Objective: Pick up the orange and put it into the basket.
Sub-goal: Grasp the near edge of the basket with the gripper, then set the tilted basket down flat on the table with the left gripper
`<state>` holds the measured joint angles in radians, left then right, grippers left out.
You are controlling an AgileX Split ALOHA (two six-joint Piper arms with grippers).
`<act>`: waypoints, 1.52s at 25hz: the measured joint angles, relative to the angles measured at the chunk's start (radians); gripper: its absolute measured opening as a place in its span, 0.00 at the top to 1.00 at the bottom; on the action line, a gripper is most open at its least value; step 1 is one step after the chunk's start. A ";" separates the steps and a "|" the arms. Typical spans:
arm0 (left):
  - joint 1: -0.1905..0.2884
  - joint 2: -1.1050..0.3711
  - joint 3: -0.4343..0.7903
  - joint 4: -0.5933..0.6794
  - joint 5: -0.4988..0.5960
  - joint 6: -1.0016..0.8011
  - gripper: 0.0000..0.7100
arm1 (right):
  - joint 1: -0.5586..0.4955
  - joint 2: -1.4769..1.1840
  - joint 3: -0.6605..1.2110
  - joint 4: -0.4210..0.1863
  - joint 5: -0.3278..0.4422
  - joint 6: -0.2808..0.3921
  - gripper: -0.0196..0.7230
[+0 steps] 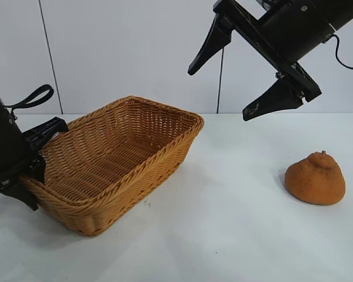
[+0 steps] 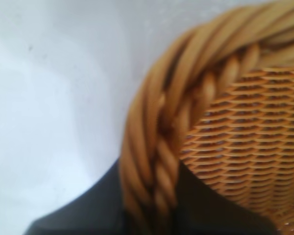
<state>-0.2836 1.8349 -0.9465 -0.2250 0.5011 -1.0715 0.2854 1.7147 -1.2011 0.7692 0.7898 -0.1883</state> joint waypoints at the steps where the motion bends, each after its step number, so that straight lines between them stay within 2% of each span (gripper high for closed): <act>1: 0.011 0.000 -0.015 -0.023 0.018 0.026 0.88 | 0.000 0.000 0.000 0.000 0.000 0.000 0.04; 7: 0.096 0.013 -0.162 -0.176 0.117 0.271 0.88 | 0.000 0.000 0.000 0.001 0.000 0.000 0.04; 12: 0.133 0.076 -0.292 -0.192 0.230 0.432 0.88 | 0.000 0.000 0.000 0.002 0.000 0.000 0.04; 18: 0.130 0.145 -0.415 -0.191 0.366 0.688 0.88 | 0.000 0.000 0.000 0.001 0.011 0.000 0.04; 26: 0.125 0.146 -0.428 -0.179 0.465 0.901 0.88 | 0.000 0.000 0.000 0.001 0.011 0.000 0.04; 32: 0.085 0.171 -0.428 -0.180 0.463 0.935 0.88 | 0.000 0.000 0.000 0.001 0.011 0.000 0.04; 36: 0.051 0.230 -0.428 -0.185 0.413 0.955 0.88 | 0.000 0.000 0.000 0.001 0.011 0.000 0.04; 38: 0.050 0.253 -0.428 -0.191 0.381 0.960 0.88 | 0.000 0.000 0.000 0.001 0.012 0.000 0.04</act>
<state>-0.2335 2.0879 -1.3740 -0.4158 0.8816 -0.1111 0.2854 1.7147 -1.2011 0.7706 0.8018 -0.1883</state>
